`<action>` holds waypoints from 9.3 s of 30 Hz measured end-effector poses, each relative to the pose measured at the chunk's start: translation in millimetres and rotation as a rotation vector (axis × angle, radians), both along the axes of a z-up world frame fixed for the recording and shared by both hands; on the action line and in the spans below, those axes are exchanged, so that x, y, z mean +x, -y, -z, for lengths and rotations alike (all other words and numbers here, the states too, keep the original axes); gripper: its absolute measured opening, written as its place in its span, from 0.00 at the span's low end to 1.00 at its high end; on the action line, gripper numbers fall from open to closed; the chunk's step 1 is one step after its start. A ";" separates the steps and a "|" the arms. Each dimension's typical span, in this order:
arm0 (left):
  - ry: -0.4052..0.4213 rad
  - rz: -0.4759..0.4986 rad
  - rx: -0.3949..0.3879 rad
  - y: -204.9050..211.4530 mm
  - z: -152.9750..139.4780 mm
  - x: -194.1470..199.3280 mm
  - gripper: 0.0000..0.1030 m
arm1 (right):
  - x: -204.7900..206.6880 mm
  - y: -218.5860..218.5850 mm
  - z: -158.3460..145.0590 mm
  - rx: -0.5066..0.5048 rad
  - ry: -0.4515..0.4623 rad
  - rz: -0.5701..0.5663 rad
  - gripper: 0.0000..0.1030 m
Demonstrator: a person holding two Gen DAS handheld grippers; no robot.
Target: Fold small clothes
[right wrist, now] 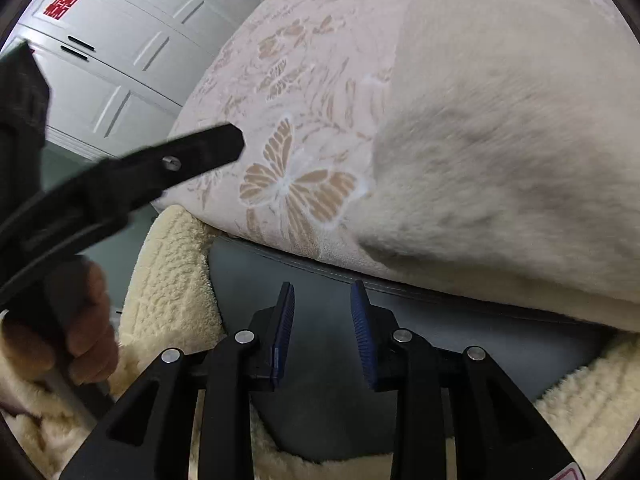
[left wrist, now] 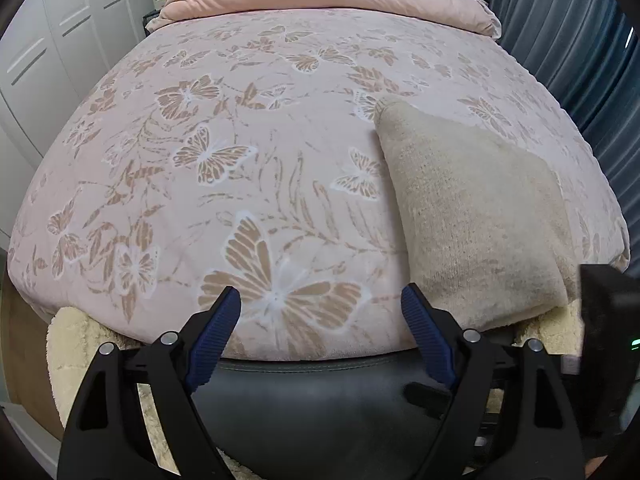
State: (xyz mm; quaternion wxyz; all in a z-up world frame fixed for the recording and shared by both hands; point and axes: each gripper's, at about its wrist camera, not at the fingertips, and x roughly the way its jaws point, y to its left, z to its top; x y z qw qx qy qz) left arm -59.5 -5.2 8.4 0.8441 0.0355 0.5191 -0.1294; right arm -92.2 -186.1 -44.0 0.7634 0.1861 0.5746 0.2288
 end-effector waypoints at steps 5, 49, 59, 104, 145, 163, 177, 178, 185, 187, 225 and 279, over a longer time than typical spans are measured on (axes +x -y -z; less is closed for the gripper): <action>-0.018 0.021 -0.010 14.0 6.3 5.6 0.78 | -18.5 98.4 -55.4 -0.115 0.132 0.293 0.59; -0.021 -0.039 0.008 15.3 2.9 8.7 0.88 | 80.1 34.6 16.5 -0.203 0.016 0.062 0.11; -0.042 0.000 -0.043 30.5 3.1 11.3 0.88 | 53.1 89.3 6.9 -0.346 0.015 0.207 0.04; -0.101 0.178 0.058 127.5 44.7 12.7 0.91 | 17.4 182.5 -71.5 -0.222 0.187 0.497 0.25; -0.399 0.020 -0.280 116.3 94.4 57.5 0.95 | 38.1 195.2 53.7 -0.007 -0.117 0.570 0.95; -0.135 0.299 -0.196 154.0 -33.6 34.0 0.47 | 8.4 186.5 -69.0 0.027 0.162 0.594 0.34; 0.186 0.434 -0.383 133.8 -183.5 15.0 0.48 | -23.6 185.9 -223.5 -0.001 0.555 0.610 0.34; 0.222 0.437 -0.396 126.3 -196.9 13.6 0.48 | -26.3 180.8 -236.3 0.002 0.590 0.600 0.34; 0.442 0.429 -0.487 49.0 -276.3 12.6 0.48 | -22.4 127.3 -308.4 0.051 0.823 0.492 0.35; 0.495 0.424 -0.498 24.0 -290.6 15.3 0.49 | -16.5 106.8 -323.4 0.059 0.873 0.454 0.35; -0.199 -0.097 -0.504 -116.7 52.1 174.7 0.43 | 175.7 -4.2 -30.8 0.058 0.157 0.335 0.35; 0.173 -0.111 0.077 -48.7 37.4 37.0 0.89 | 21.5 -30.4 -14.8 -0.572 0.335 0.519 0.76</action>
